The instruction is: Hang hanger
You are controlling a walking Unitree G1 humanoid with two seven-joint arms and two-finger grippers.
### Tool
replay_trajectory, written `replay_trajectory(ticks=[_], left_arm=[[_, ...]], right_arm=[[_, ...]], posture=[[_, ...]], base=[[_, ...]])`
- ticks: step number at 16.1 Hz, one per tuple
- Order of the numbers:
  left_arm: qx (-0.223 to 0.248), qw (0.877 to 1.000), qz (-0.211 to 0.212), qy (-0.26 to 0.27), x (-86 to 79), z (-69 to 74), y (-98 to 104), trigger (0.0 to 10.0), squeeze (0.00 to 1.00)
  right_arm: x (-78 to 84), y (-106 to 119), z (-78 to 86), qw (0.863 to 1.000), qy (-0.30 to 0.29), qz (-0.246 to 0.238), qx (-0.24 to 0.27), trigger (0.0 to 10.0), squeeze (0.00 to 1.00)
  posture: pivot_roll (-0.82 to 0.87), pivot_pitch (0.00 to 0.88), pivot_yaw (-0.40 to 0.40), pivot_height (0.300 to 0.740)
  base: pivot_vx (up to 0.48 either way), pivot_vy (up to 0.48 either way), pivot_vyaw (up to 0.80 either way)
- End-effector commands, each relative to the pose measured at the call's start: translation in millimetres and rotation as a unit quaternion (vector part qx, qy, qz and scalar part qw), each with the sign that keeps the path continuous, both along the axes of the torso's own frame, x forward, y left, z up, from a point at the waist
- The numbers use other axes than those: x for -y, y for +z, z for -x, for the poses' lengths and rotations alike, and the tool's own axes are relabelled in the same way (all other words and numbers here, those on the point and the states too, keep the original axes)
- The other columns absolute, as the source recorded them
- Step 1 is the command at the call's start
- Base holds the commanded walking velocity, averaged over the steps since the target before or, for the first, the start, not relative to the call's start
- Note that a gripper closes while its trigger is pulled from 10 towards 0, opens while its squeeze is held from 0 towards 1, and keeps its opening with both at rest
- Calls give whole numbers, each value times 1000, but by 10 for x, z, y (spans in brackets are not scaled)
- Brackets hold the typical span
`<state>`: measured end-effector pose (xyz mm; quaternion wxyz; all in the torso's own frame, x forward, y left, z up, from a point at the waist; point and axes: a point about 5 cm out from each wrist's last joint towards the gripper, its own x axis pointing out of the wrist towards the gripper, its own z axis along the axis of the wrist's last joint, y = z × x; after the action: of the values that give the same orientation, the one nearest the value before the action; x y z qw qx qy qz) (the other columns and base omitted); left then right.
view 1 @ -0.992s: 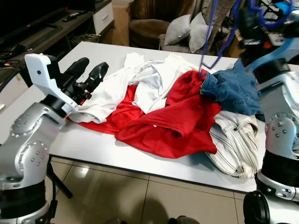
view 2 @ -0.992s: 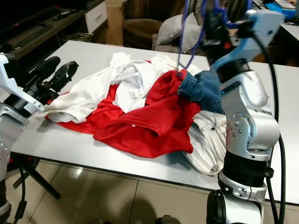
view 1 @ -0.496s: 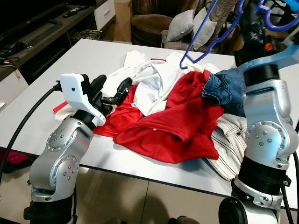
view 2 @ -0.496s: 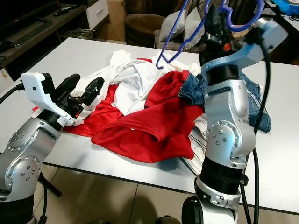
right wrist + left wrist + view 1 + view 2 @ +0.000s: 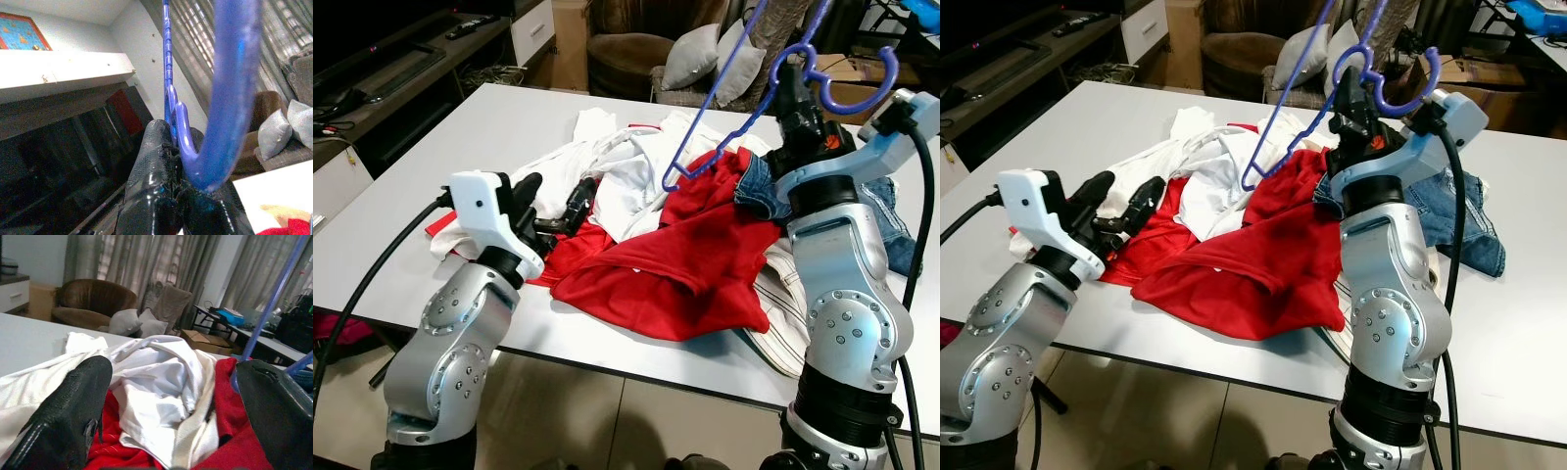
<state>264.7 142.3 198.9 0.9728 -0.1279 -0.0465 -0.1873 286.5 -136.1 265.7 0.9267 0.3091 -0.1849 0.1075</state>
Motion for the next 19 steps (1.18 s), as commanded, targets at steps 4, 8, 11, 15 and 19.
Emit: replay_trajectory(ticks=[4, 8, 11, 15, 19], left_arm=[[-34, 999, 6, 37, -32, 47, -86, 10000, 1000], [-18, 998, -26, 49, -27, 147, -75, 10000, 639], [-23, 997, -41, 66, -85, 208, -108, 10000, 627], [-20, 996, -61, 57, -52, 164, -116, 10000, 627], [11, 997, -50, 50, 15, 72, 29, 10000, 620]], right_arm=[[20, 43, 78, 999, 4, -42, 15, 10000, 0], [-110, -54, 192, 992, 54, 106, -52, 10000, 0], [96, -135, 286, 971, -7, 224, -86, 10000, 0], [316, -108, 257, 949, -66, 297, -88, 10000, 0], [321, 173, 318, 951, -102, 291, -10, 10000, 0]], posture=[[-134, 0, 3, 740], [-128, 2, -18, 740], [-142, 0, -24, 740], [-163, 12, -7, 740], [-176, 0, -2, 740]], base=[[0, 0, 0], [0, 0, 0], [0, -296, 0], [0, -480, 0], [0, -480, 0]])
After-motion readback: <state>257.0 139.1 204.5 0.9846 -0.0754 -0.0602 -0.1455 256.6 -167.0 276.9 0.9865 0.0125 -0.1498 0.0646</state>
